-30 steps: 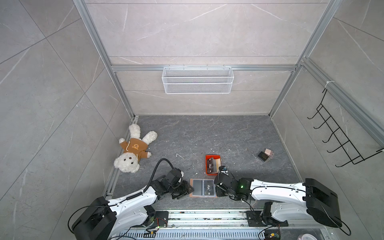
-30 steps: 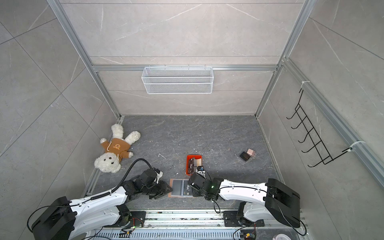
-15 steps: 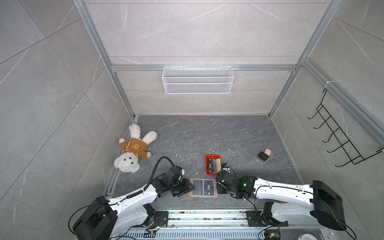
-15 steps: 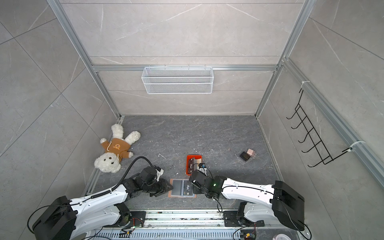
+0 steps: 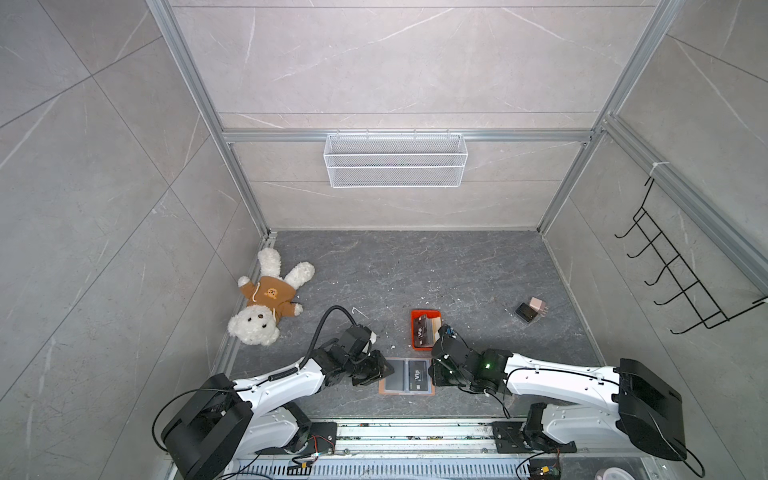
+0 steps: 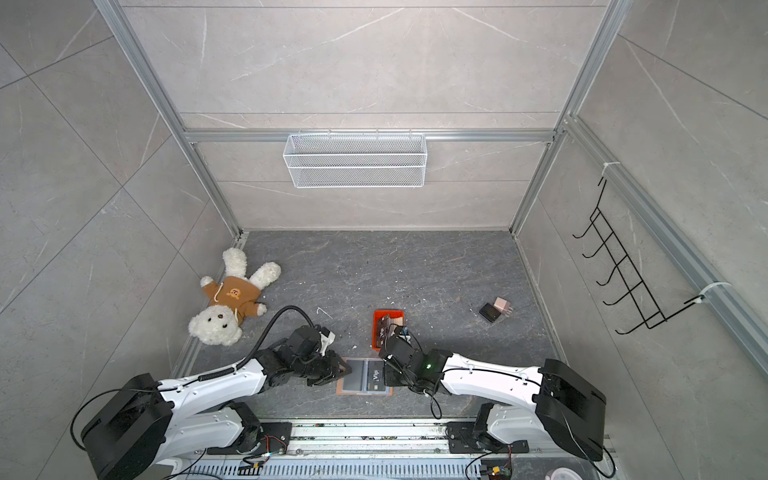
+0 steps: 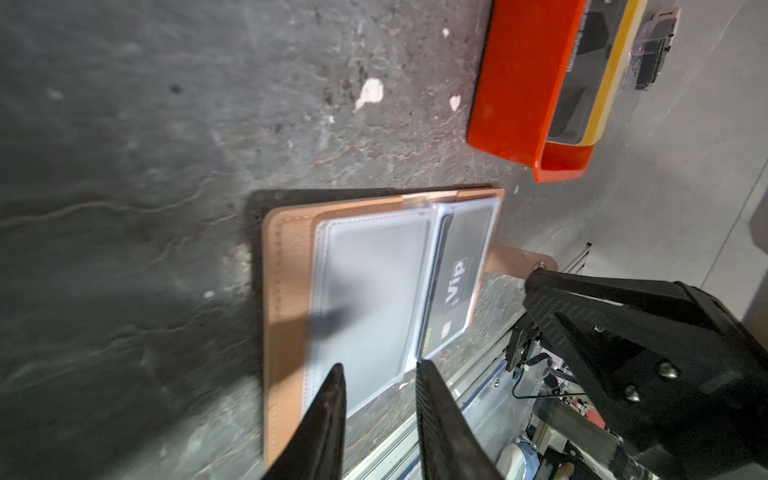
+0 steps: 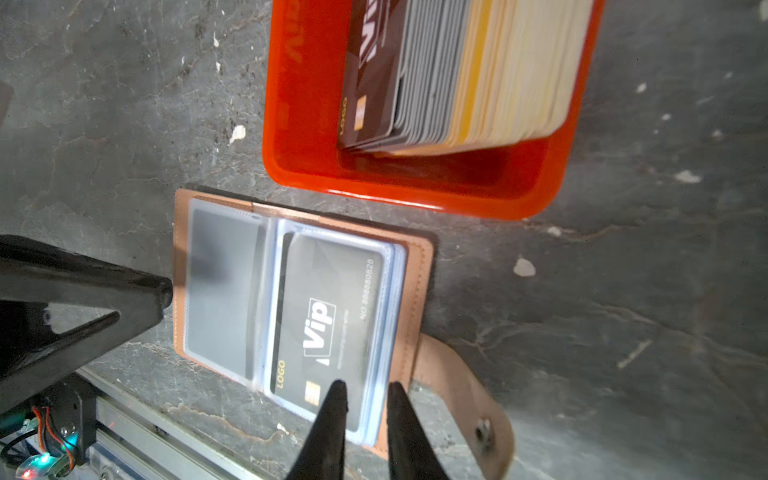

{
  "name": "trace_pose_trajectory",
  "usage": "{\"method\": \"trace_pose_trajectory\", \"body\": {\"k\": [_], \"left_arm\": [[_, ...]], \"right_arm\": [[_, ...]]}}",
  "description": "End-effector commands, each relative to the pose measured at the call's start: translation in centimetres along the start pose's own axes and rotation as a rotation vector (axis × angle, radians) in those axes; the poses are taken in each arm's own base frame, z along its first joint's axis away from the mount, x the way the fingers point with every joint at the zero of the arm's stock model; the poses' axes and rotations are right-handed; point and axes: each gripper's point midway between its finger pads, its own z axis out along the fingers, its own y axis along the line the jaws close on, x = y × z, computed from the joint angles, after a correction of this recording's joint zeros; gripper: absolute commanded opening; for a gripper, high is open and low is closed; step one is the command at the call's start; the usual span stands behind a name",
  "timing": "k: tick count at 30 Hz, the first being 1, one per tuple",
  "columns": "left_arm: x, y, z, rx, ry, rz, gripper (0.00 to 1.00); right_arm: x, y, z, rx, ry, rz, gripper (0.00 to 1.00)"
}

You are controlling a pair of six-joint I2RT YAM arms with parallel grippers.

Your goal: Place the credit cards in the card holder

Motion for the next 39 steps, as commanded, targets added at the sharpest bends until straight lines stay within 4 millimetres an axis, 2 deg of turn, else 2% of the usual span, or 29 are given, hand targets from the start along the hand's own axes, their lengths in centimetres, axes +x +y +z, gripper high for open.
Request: {"method": "trace_pose_trajectory", "body": {"k": [1,9,16,26,39], "left_arm": [[-0.3,-2.8,0.6,0.067,0.015,0.056,0.26],[0.2,-4.4,3.2,0.04,0.049,0.105,0.16],[0.8,-4.1,4.9,-0.013,0.069,0.117,0.11],[0.6,-3.0,4.6,-0.082,0.048,0.104,0.08],[0.9,-3.0,5.4,-0.094,0.071,0.11,0.09]], "right_arm": [[0.3,0.3,0.7,-0.044,0.015,0.038,0.22],[0.6,0.1,0.9,-0.063,0.02,0.06,0.23],[0.8,-0.2,0.8,-0.058,0.018,0.062,0.24],[0.8,-0.3,0.8,-0.05,0.018,0.064,0.25],[0.9,-0.1,1.1,-0.066,0.027,0.065,0.29]]}}
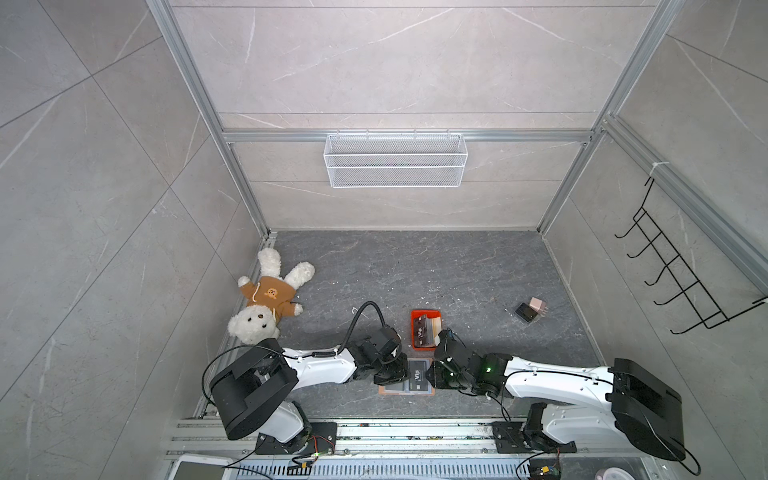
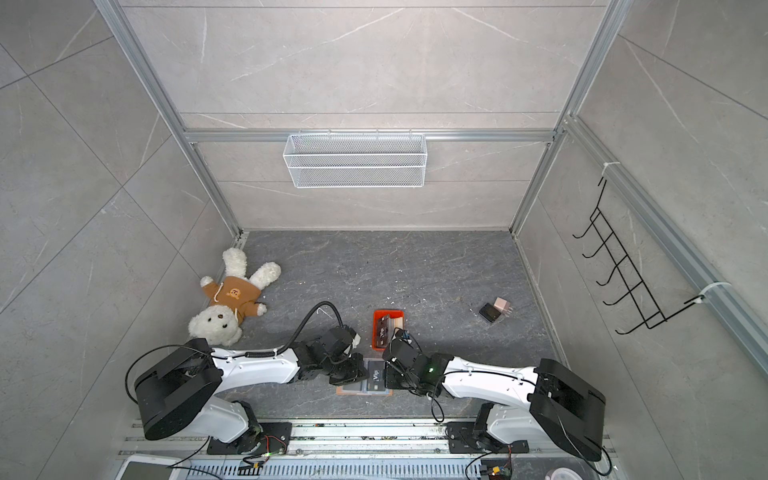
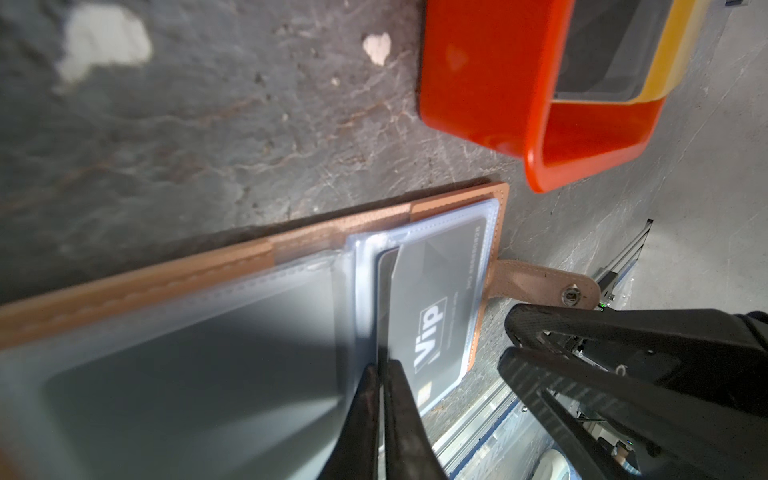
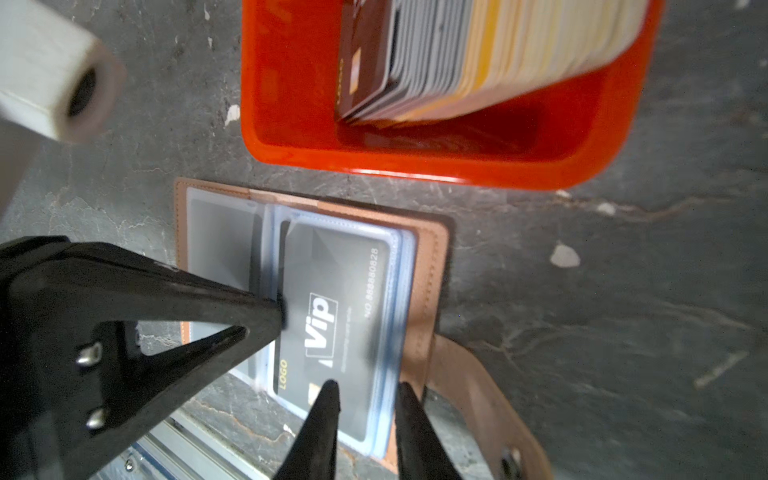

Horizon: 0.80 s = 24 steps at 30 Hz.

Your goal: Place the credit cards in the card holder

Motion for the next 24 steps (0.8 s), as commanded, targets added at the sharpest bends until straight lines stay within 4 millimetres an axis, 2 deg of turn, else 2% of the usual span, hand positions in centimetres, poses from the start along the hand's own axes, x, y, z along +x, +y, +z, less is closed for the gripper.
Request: {"method": "trace_pose_trajectory", "body": {"k": [1,11,24], "left_arm": [[-0.3,-0.6,0.2,-0.006,-0.002,0.01,0.09],[0.0,0.5,0.2,-0.055,-0.002,-0.007,0.05],[0.1,0.9,0.2,-0.059,-0.008,-0.024,0.0]], "right_arm": [[0.3,-0.2,0.2,-0.005,0.008,0.014,0.3],[0.3,-0.5,0.4,0.004,0.008,0.019,0.34],[0.5,-0.3,0.9,-0.015,0.016,0.019,0.34]]}}
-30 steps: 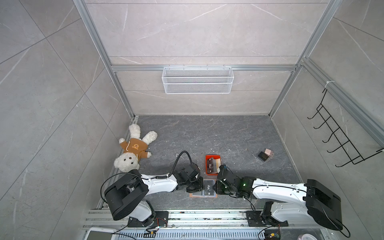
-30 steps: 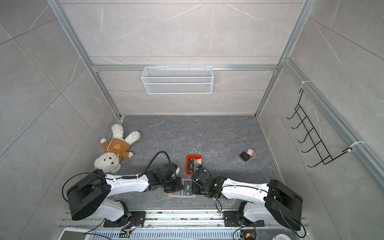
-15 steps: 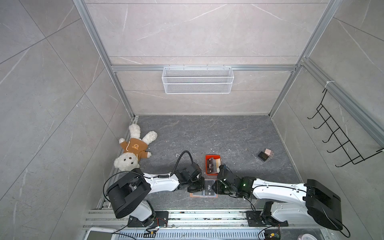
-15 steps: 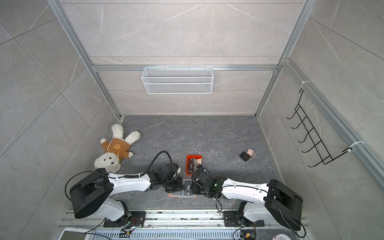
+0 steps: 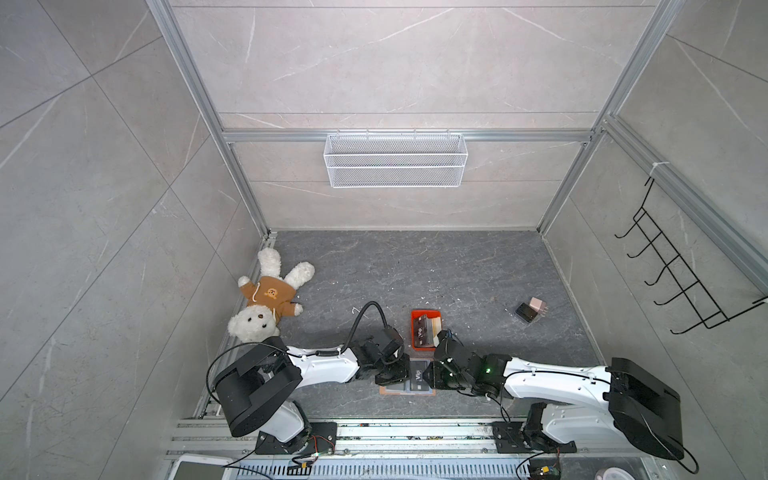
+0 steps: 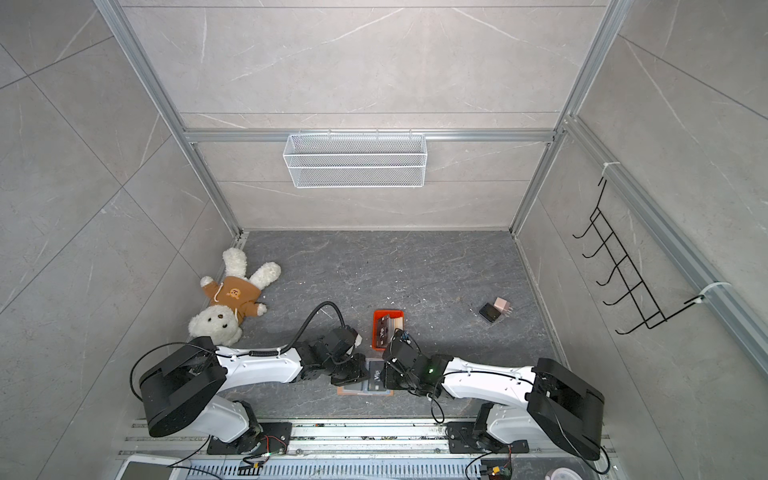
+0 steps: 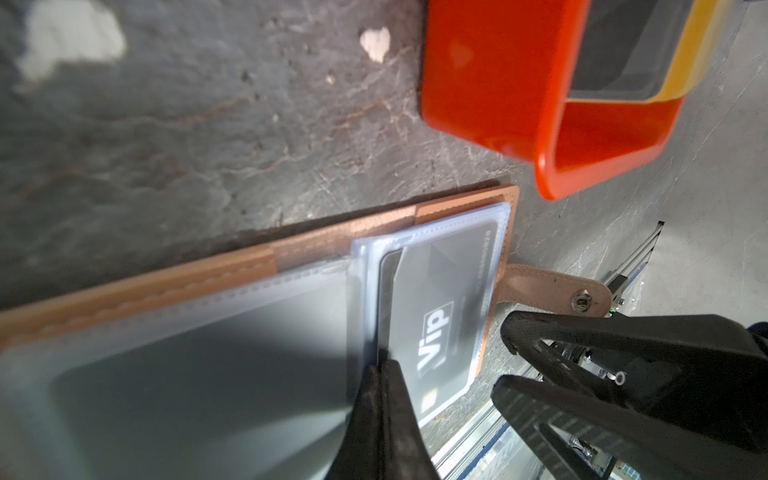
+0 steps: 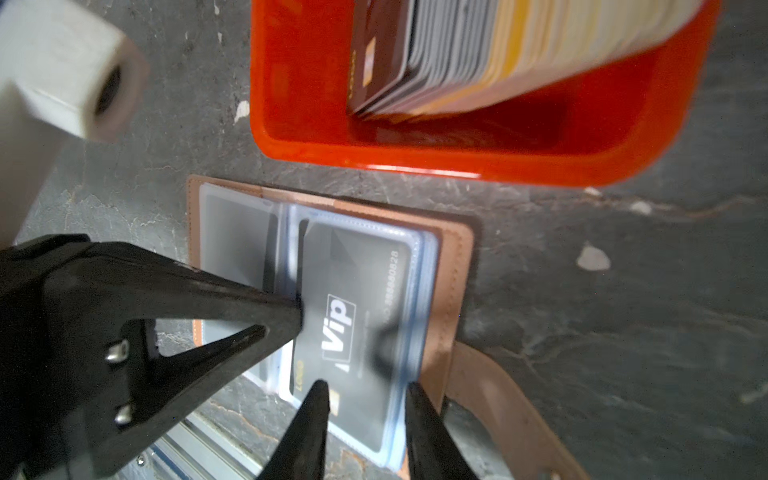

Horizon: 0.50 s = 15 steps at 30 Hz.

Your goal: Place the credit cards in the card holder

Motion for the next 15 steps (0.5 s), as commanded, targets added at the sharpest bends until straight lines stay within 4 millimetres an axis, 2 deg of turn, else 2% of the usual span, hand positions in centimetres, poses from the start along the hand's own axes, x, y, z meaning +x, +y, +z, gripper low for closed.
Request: {"method": "trace_pose_trajectory", "body": {"k": [1,10,15], "left_arm": [[0.24,0.69,-0.12,-0.032,-0.001,-0.022,0.0],[0.54,1.06,0.01,-0.009,-0.009,-0.045,0.0],[0.62,1.21,-0.04,-0.01,-0.01,-0.05,0.0]], "right_arm": [[0.26,-0.57,0.55,0.012,0.011,0.014,0.34],[0.41,-0.44,1.17,0.004,0.02,0.017,0.34],[0.51,-1.11,1.35,0.035,0.023,0.027,0.34]]}}
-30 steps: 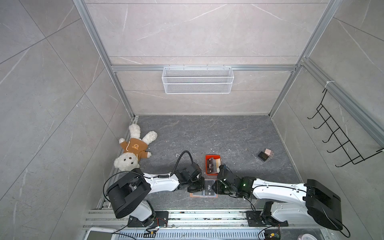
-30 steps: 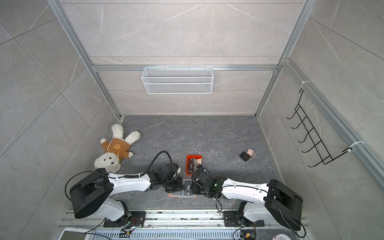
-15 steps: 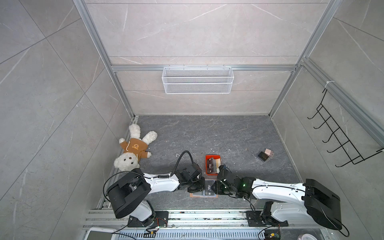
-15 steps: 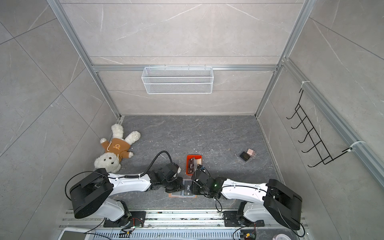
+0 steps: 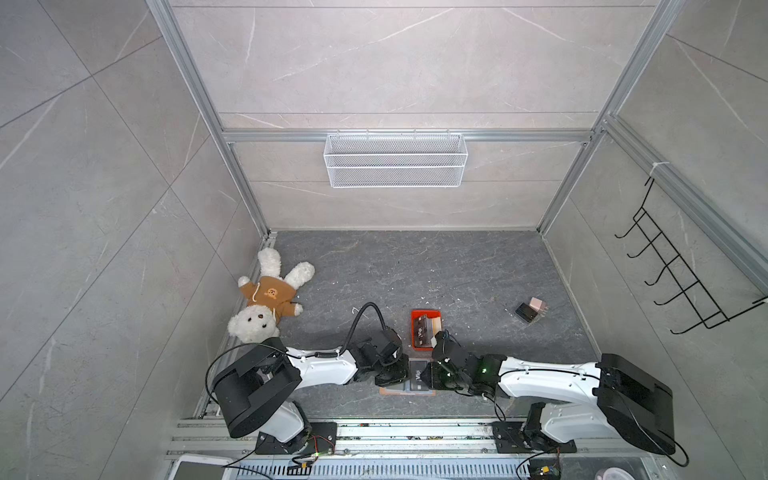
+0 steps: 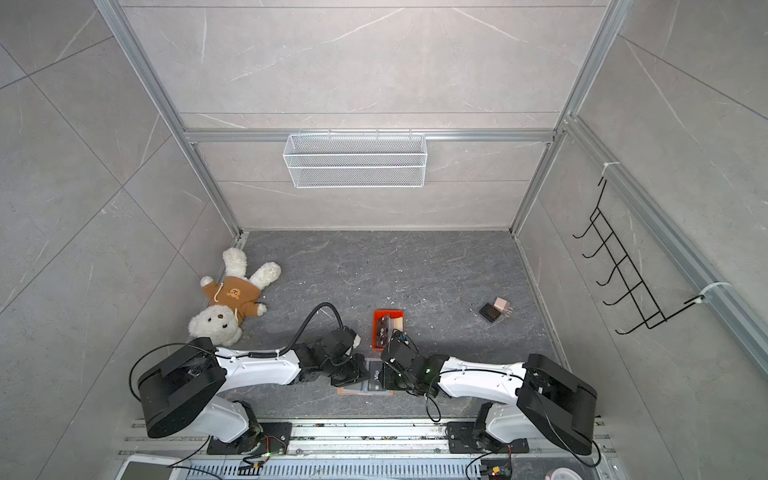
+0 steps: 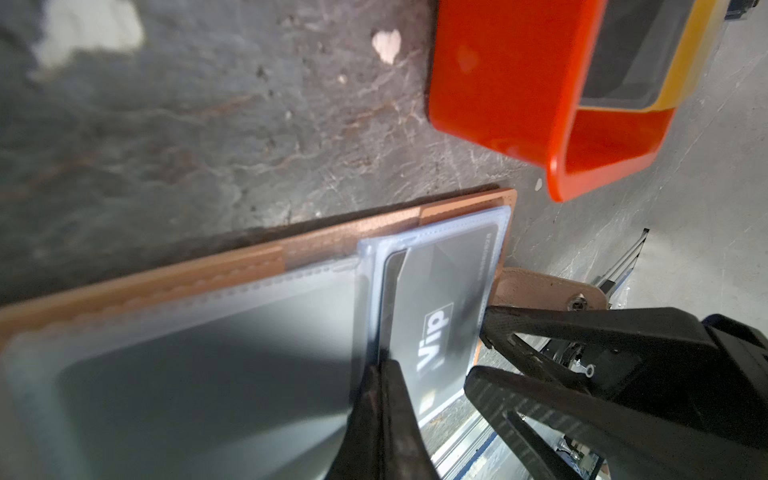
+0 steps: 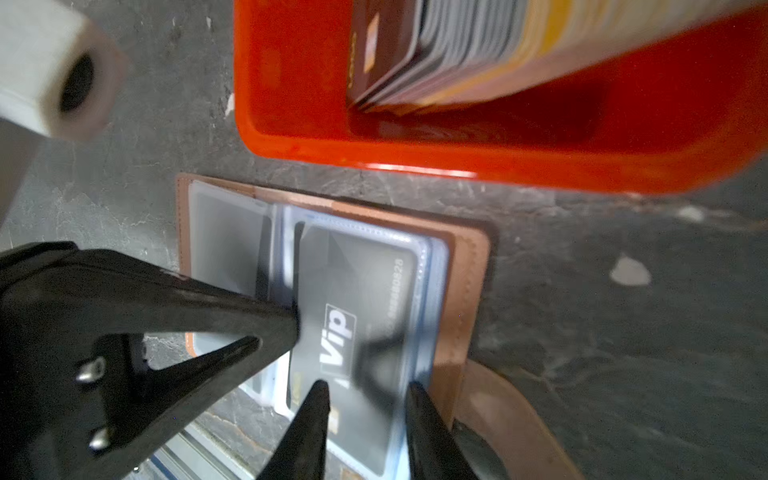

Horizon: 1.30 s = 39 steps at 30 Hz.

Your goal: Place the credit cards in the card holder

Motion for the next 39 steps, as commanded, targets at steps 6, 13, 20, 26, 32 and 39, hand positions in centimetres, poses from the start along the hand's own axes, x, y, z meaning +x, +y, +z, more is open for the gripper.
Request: {"method": "trace_pose_trajectory", "body": {"k": [6,13,20,26,32,39], "left_arm": [[0.6,1.2,-0.1,-0.034,0.004,-0.024,0.0],[0.4,0.8,0.0,-0.014,-0.003,-0.03,0.0],[0.2,-0.1,0.0,0.026,-0.009,-0.028,0.0],[0.1,-0.6,-0.2,0.045,-0.009,-0.028,0.0],[0.1,-1.0,-0.9,0.06,-0.022,-0.025,0.0],[-0.2,-1.2,-1.9,0.064,-0.046,-0.022,0.0]], "right_arm": [[0.4,-1.1,0.5,0.036,0.012,0.027,0.34],[-0.6,0.8,-0.5,-0.053,-0.035,0.0,0.33],[-1.4,2.2,-1.8,-0.109,-0.071,-0.043,0.32],[-1.5,3.0,-1.8,-0.129,-0.064,-0.061,0.32],[-1.4,4.1,-1.5,-0.132,-0.054,-0.086,0.32],[-1.5,5.2,-1.5,-0.118,-0.051,-0.112,0.34]]}}
